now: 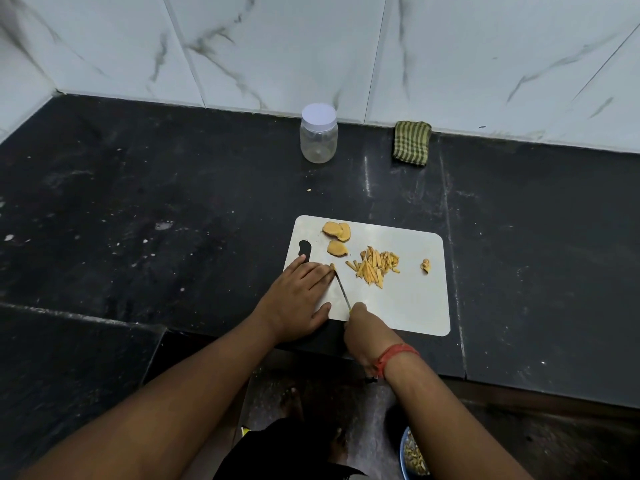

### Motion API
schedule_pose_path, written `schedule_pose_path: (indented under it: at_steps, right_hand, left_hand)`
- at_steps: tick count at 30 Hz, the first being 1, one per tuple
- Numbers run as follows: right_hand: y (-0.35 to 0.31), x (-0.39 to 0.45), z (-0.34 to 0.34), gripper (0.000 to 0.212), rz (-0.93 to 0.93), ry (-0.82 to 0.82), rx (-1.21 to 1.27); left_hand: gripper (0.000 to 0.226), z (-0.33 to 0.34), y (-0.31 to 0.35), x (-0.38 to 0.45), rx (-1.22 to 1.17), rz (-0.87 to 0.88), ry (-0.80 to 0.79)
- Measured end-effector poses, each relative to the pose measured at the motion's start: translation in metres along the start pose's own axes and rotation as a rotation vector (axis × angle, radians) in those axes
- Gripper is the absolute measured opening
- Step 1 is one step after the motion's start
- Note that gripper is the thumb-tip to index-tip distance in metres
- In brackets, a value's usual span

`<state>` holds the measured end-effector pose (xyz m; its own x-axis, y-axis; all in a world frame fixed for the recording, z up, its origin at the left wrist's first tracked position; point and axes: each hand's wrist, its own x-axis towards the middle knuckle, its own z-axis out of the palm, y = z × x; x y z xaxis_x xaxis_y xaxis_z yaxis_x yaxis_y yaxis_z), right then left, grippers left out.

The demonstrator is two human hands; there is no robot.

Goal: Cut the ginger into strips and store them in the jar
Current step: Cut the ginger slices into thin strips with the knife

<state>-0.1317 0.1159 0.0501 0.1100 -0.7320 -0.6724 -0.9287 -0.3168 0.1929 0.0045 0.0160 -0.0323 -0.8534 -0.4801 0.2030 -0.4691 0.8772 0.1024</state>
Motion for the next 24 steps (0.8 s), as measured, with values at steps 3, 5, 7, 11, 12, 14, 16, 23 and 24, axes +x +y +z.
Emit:
schedule_pose_path:
  at_steps: [3, 5, 7, 11, 12, 14, 16, 23, 24]
  right_hand:
    - [-0.003, -0.002, 0.022, 0.015, 0.266, 0.035, 0.683]
    - [0.004, -0.002, 0.023, 0.029, 0.318, 0.092, 0.91]
    - [0.006, 0.0, 0.023, 0.023, 0.331, 0.117, 0.982]
    - [0.006, -0.005, 0.024, 0.008, 0.393, 0.157, 1.15]
    - [0.007, -0.005, 0.028, 0.008, 0.393, 0.169, 1.172]
    - [0.009, -0.008, 0.032, 0.006, 0.381, 0.226, 1.194]
    - [0.013, -0.009, 0.036, 0.005, 0.371, 0.271, 1.234]
    - [0.021, -0.012, 0.04, 0.009, 0.403, 0.265, 1.563]
    - [0.024, -0.013, 0.038, 0.01, 0.414, 0.272, 1.62]
  left_hand:
    - [0.06, 0.0, -0.001, 0.001, 0.002, -0.008, -0.005]
    - [0.06, 0.0, -0.001, 0.0, -0.007, -0.012, -0.008]
    - [0.06, 0.001, 0.0, -0.001, -0.014, -0.015, -0.011]
    - [0.061, -0.001, 0.0, -0.001, -0.023, -0.023, -0.024]
    - [0.061, -0.001, 0.0, -0.001, -0.027, -0.025, -0.025]
    - [0.061, -0.003, 0.001, 0.0, -0.026, -0.032, -0.025]
    - [0.062, -0.004, 0.003, 0.004, -0.009, -0.027, -0.038]
    - [0.06, -0.004, 0.013, 0.03, -0.005, 0.033, -0.07]
    - [0.059, -0.003, 0.013, 0.032, -0.009, 0.031, -0.067]
